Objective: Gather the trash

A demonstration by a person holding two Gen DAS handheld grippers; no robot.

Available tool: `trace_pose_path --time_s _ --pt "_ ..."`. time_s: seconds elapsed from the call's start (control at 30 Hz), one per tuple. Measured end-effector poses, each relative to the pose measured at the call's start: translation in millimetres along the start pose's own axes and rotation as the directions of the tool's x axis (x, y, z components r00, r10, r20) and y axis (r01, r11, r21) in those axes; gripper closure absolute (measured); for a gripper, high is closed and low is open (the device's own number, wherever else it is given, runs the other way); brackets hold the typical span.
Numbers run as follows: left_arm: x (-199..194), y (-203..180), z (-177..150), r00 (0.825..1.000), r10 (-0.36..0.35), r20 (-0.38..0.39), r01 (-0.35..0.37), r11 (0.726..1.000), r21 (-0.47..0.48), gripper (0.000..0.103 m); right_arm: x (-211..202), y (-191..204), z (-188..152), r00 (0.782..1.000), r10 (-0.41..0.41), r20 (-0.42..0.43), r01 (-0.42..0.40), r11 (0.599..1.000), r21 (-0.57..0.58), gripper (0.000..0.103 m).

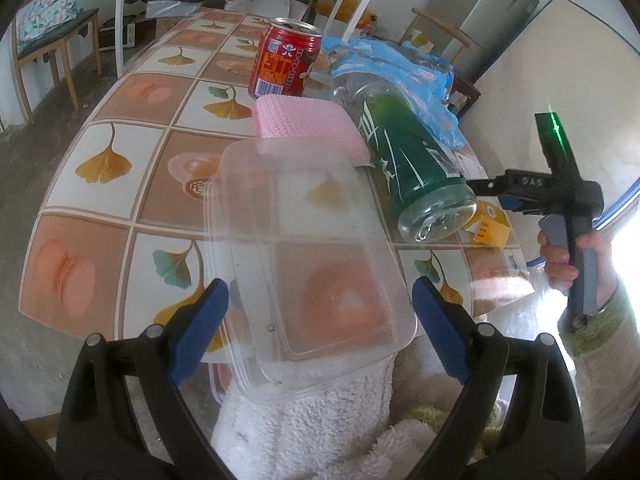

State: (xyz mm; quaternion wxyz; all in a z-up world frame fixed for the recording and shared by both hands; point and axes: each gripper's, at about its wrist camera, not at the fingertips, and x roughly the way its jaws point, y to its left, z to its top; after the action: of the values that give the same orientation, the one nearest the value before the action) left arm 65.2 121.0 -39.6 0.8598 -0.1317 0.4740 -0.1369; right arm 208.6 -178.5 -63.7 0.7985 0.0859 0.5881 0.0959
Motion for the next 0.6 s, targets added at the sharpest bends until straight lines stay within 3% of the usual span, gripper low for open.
trace_pose_path --time_s 0.1,0.23,0.6 --pt "2.1 -0.6 0.9 1.000 0.006 0.001 -0.006 1.000 -0.001 0.014 1.0 0.8 -4.4 1.000 -0.019 0.001 0.019 1.000 0.003 0.015" --pt "5.9 -2.7 3.8 1.000 0.018 -0.002 -0.018 1.000 -0.008 0.013 -2.2 -3.7 -12.5 0.999 -0.036 0.016 0.036 0.999 0.007 0.026" --pt "14.2 -8.7 8.4 0.996 0.089 -0.008 -0.089 0.995 -0.049 0.013 -15.3 -11.2 -45.9 0.996 -0.036 0.077 0.034 0.999 0.022 0.029"
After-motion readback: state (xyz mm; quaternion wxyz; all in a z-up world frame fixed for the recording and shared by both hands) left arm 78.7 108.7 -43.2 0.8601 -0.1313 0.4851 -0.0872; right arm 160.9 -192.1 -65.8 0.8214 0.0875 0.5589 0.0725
